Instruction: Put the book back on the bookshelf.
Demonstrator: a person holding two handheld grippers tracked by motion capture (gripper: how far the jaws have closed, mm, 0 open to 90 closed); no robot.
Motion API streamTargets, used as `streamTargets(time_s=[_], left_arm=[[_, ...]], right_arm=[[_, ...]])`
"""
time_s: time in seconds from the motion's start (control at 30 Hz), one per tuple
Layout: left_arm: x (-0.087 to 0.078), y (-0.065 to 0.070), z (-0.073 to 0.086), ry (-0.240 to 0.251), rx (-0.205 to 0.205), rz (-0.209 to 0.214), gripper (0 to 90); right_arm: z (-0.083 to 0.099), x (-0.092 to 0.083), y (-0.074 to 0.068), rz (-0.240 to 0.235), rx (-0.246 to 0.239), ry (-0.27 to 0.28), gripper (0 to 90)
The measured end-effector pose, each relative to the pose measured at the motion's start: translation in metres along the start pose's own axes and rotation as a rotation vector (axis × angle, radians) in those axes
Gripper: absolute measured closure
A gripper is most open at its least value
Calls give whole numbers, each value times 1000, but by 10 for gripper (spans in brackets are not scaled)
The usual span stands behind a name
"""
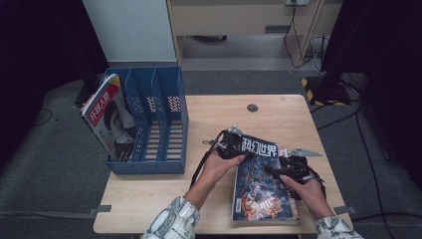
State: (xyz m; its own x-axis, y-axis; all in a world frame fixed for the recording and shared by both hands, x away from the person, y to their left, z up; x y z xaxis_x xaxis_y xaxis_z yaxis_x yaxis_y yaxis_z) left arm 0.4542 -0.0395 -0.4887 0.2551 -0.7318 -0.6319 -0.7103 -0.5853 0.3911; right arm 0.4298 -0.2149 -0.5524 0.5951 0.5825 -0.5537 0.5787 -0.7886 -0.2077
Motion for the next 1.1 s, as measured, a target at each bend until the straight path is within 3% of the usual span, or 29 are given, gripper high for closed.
streamTargets(time_s=[0.47, 0.6, 0.63, 0.87, 1.0, 1.1], left_arm=[[2, 0, -1, -8, -15, 12, 720], [1, -2, -3, 5, -35, 17, 672], [1, -3, -4, 11, -55, 35, 659], [4, -4, -5, -25, -58, 46, 560], [8, -5, -7, -27, -65, 43, 556], [10, -4, -7, -27, -62, 47, 567]], right_arm=[[0, 0, 0, 18, -31, 3, 191], [0, 1, -1, 22, -35, 6, 208], [0, 1, -1, 22, -38, 6, 208], [1, 1, -2, 35, -48, 6, 229], [1, 2, -2, 43, -52, 8, 266], [1, 2, -5, 9, -40, 5, 314]])
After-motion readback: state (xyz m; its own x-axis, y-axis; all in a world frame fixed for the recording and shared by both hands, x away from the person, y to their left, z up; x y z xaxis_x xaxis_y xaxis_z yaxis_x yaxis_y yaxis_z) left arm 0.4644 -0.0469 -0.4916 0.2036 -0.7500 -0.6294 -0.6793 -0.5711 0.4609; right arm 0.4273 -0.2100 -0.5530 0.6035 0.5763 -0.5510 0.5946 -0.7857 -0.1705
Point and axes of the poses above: each handheld gripper's, and its own axes: x roughly forward along the jaws, z roughly out of its underside, y roughly to its right, the point moved 6 cm from there along x, roughly forward along the jaws, and after that the axes turned 5 degrees about -x, right-handed, at the moved point
